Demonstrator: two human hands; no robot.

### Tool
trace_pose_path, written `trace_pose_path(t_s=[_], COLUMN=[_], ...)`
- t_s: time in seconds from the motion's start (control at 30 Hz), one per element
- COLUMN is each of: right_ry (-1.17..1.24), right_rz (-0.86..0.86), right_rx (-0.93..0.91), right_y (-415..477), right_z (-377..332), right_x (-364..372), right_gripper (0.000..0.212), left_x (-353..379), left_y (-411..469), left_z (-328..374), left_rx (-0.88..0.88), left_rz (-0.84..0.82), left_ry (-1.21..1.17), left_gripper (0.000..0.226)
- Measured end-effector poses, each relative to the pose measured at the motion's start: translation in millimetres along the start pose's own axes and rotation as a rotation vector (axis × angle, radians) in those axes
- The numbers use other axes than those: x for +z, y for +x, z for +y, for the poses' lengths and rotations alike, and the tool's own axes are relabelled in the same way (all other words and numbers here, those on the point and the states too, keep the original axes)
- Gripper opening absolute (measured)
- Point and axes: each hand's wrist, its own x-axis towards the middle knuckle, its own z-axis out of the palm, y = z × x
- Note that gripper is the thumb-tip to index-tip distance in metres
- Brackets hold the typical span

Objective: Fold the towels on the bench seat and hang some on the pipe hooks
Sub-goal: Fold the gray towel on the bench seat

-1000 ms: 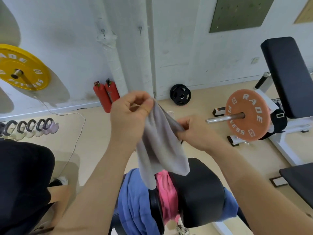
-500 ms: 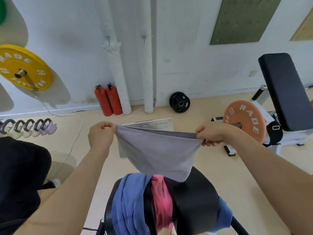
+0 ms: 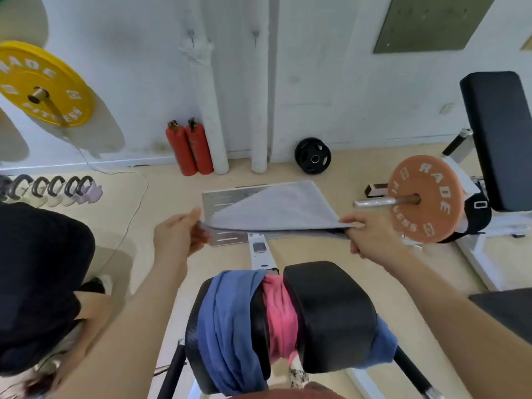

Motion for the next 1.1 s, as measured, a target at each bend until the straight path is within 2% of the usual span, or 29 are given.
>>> trace_pose_path(t_s=[0.13,0.2,0.3,0.4,0.53,0.77,1.0,1.03,1.1], right_ry=[-0.076,-0.137,-0.303,-0.270,-0.223,0.076,0.192,0.129,-0.183], right_rz=[-0.134,-0.169,-0.180,-0.104,-0.104,-0.061,0.053,0.067,0.051], right_rx=[0.165,0.234,0.238,0.288,0.372,0.560,0.676,0.645,0.513], right_y=[-37,-53,-68,-77,-79,-80,-84,-86,-90], right_z=[83,120,146,152,155,157,155,154,150], right_x=[61,86,107,117,126,123,133,135,137], right_gripper=[0.022,0.021,0.012,0.011,0.015,0.018,0.014,0.015,0.013], left_x=[-40,-54,-61,-62,-61,-63,-65,-64,-60], left_y=[-25,-39,-44,-42,-43,-51,-51,-51,-54], left_z=[-116,-153,-175,-176,-174,-171,-178,-178,-173], left_rx=[-0.301,-0.385,-0.350,-0.294,-0.288,-0.379,-0.303,-0.303,-0.271], left_rz=[-0.007,-0.023,-0.057,-0.074,-0.054,-0.124,-0.083,-0.073,-0.051], left_ry=[0.296,0.381,0.511,0.615,0.600,0.313,0.457,0.449,0.445], left_gripper=[0.015,0.013,0.018,0.019,0.018,0.011,0.015,0.017,0.022])
